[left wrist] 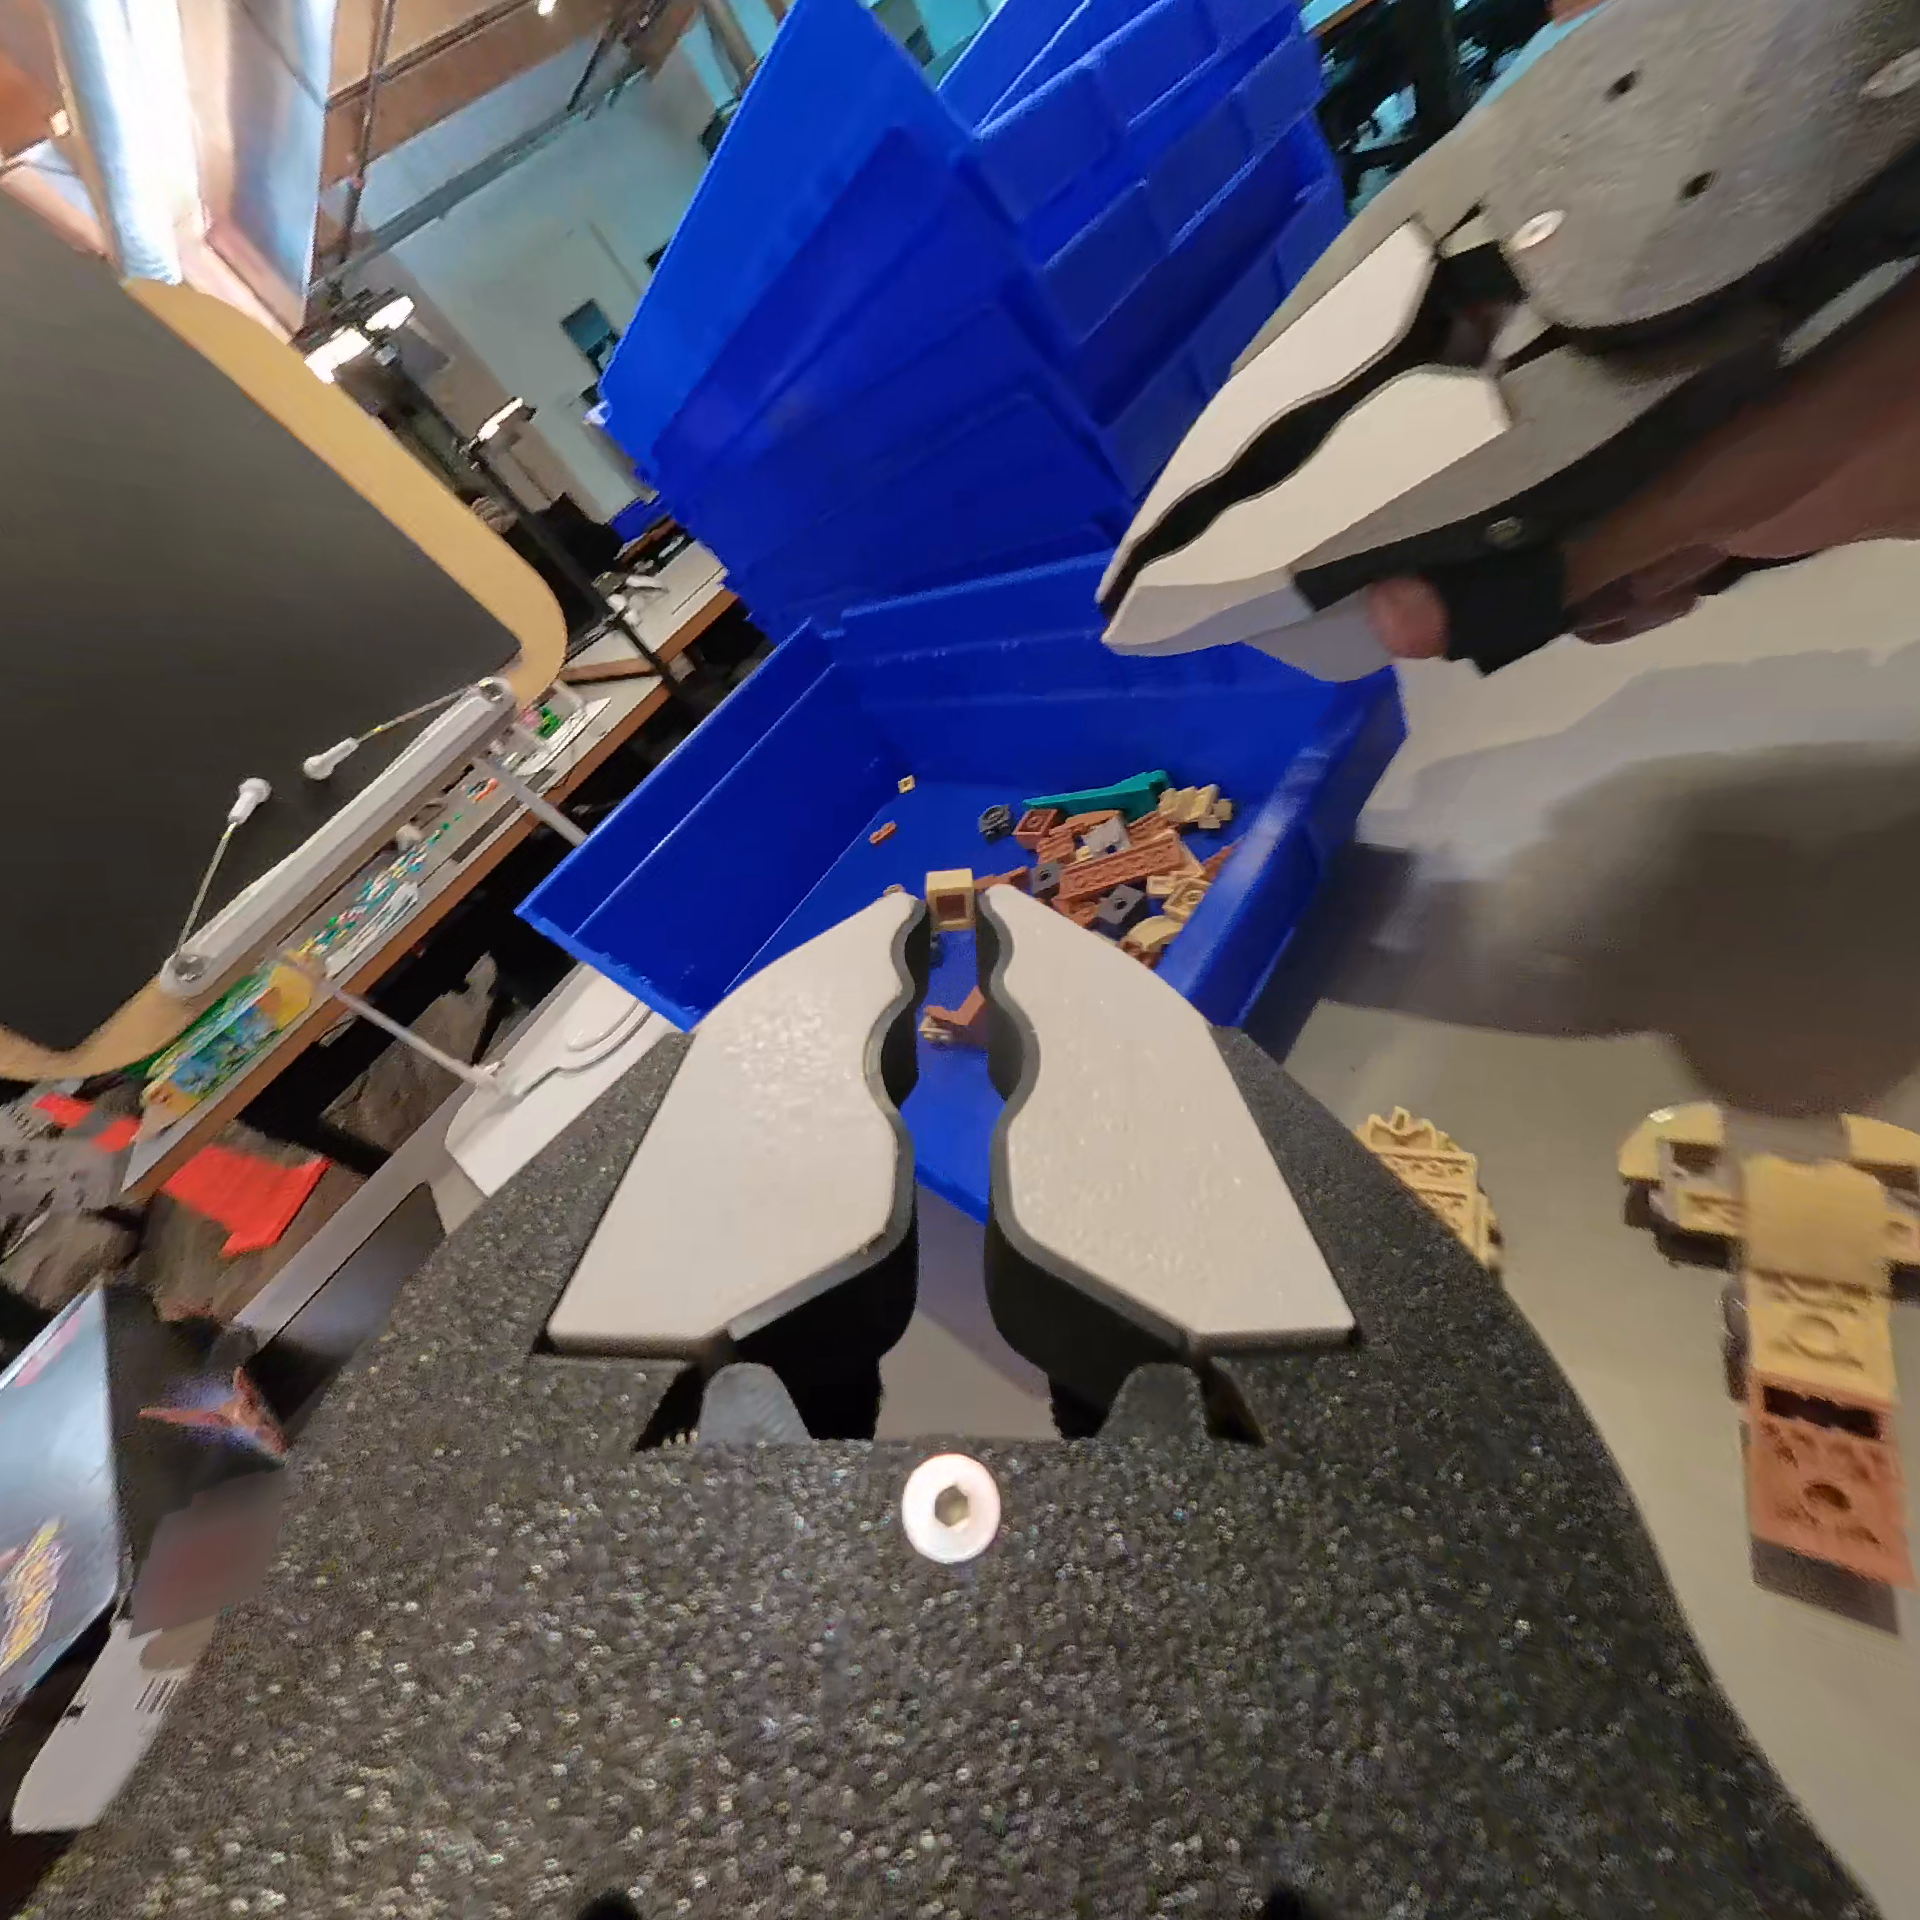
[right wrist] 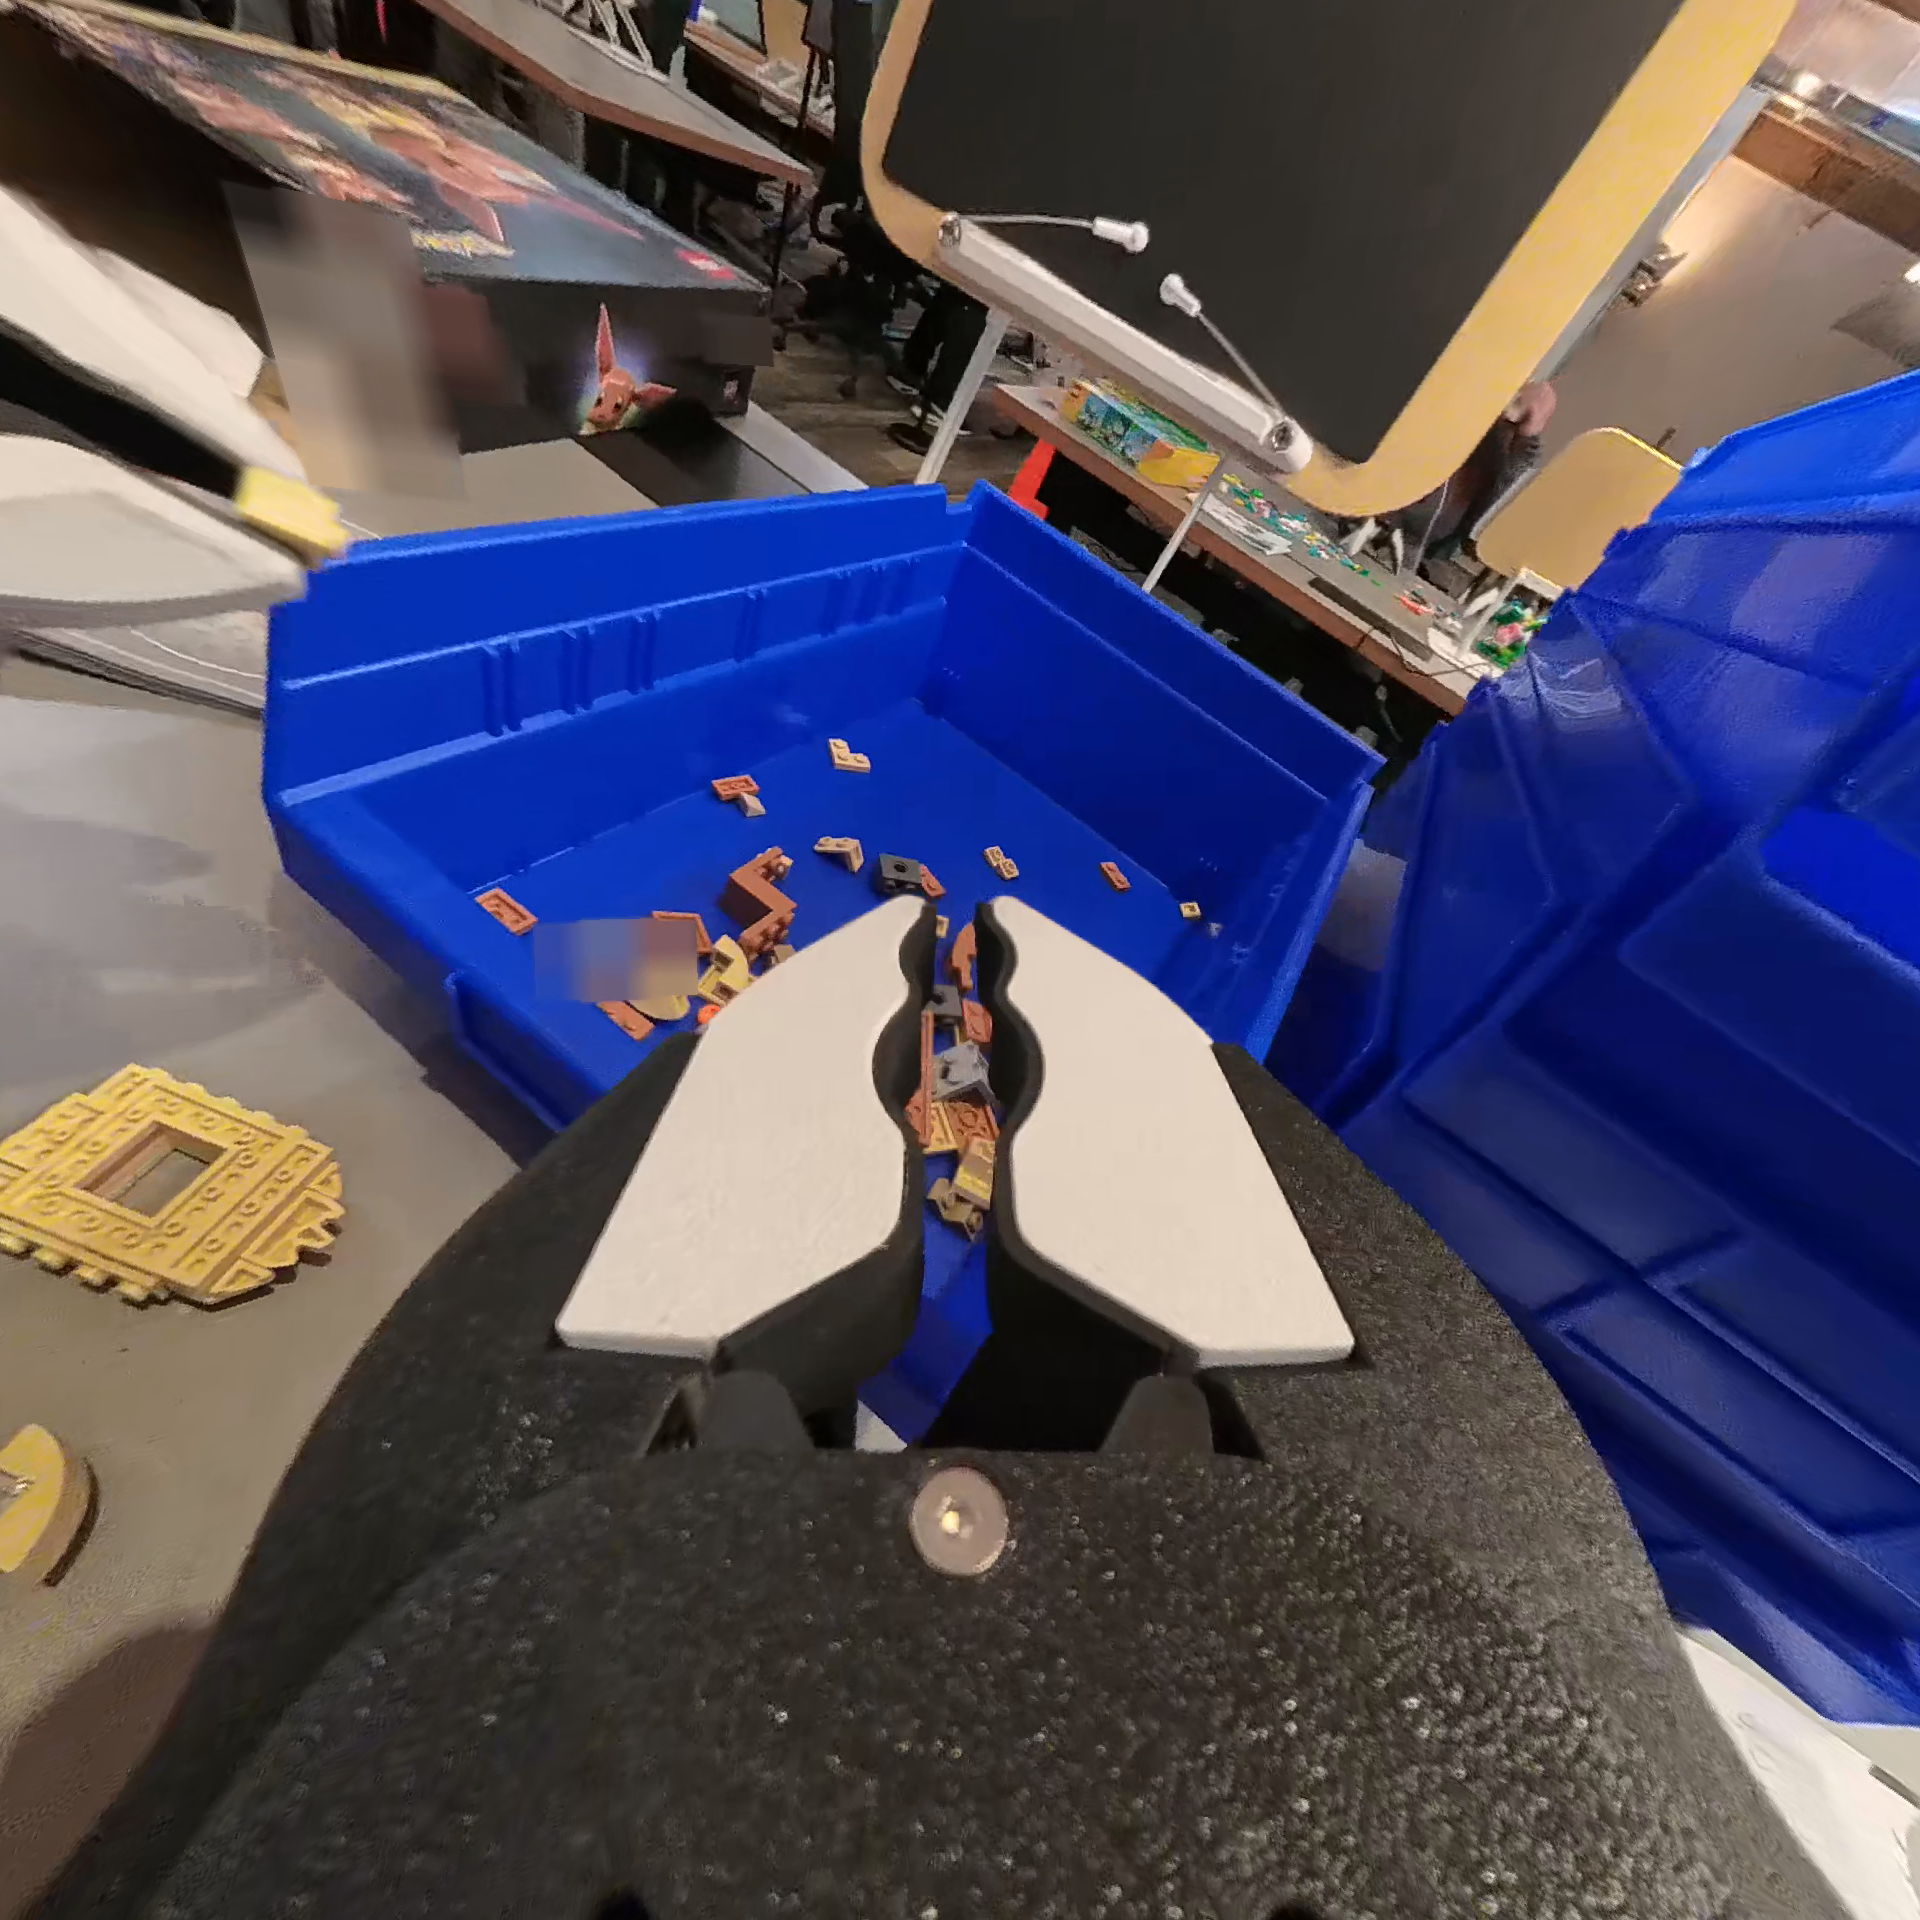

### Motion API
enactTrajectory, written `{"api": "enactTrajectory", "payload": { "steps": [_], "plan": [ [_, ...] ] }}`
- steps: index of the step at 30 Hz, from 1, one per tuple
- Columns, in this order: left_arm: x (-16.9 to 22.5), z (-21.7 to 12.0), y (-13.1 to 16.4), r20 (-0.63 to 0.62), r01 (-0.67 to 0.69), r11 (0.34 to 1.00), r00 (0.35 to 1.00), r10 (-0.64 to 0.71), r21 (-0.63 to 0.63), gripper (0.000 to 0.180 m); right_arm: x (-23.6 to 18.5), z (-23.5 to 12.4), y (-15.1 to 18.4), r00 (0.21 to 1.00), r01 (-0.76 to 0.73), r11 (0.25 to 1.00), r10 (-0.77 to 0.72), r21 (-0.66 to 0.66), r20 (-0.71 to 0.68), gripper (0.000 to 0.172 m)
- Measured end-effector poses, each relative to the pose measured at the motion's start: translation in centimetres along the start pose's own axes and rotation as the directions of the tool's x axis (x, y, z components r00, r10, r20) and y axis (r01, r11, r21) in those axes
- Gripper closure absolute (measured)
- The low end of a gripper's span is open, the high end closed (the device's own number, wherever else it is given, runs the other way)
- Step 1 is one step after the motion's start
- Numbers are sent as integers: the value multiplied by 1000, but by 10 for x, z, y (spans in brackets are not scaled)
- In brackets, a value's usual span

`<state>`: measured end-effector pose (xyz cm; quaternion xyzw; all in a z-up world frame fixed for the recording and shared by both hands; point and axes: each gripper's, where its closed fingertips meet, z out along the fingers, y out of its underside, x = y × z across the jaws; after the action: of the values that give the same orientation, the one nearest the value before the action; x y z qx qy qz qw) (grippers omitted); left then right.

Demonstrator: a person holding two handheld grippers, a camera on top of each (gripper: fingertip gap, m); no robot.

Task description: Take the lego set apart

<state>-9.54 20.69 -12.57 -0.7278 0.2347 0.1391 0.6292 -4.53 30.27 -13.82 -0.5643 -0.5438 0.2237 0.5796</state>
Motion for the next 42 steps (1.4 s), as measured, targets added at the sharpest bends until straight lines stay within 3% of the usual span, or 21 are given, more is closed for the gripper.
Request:
{"api": "enactTrajectory", "payload": {
  "steps": [4,6,11,13,15,19,21,23,26,29,31,34,38,42],
  "plan": [
    [-14,22,13,102,49,989,994,-35,-138,171,-10,-3,-2,999,20,1000,-21,4,49,162],
    [-14,30,22,106,94,978,991,-76,-185,157,-18,-5,0,995,67,998,-67,0,73,161],
    [-14,22,15,54,138,982,990,-132,-129,141,-34,-11,3,978,173,985,-172,2,121,160],
    [-1,11,-2,-75,142,988,986,-147,-65,137,-41,-16,3,966,209,978,-209,18,154,160],
    [29,-10,-8,-310,114,992,942,-127,-61,137,-45,-19,5,954,251,968,-252,25,162,160],
    [68,-58,37,-598,-75,981,800,-47,-177,129,-54,-22,5,938,291,956,-292,36,185,160],
    [75,-75,65,-667,-175,963,745,-9,-208,129,-61,-22,7,929,306,951,-308,41,206,160],
    [77,-83,86,-698,-227,939,716,-20,-260,128,-66,-21,9,919,328,944,-328,38,220,160],
    [88,-82,88,-733,-240,940,681,-14,-241,127,-72,-21,12,905,355,934,-354,42,237,160],
    [86,-72,101,-707,-314,910,707,33,-272,126,-76,-22,13,893,376,925,-376,50,247,160],
    [86,-71,109,-703,-302,893,711,-21,-333,130,-78,-23,14,890,384,922,-383,48,248,160],
    [95,-77,106,-729,-292,884,680,-78,-366,137,-78,-23,14,886,396,917,-395,47,244,160],
    [110,-92,84,-801,-246,923,591,-98,-295,147,-77,-23,15,881,413,910,-411,45,234,160],
    [99,-86,76,-768,-217,948,639,-43,-234,135,-80,-23,16,871,432,901,-430,48,235,160]
  ]
}}
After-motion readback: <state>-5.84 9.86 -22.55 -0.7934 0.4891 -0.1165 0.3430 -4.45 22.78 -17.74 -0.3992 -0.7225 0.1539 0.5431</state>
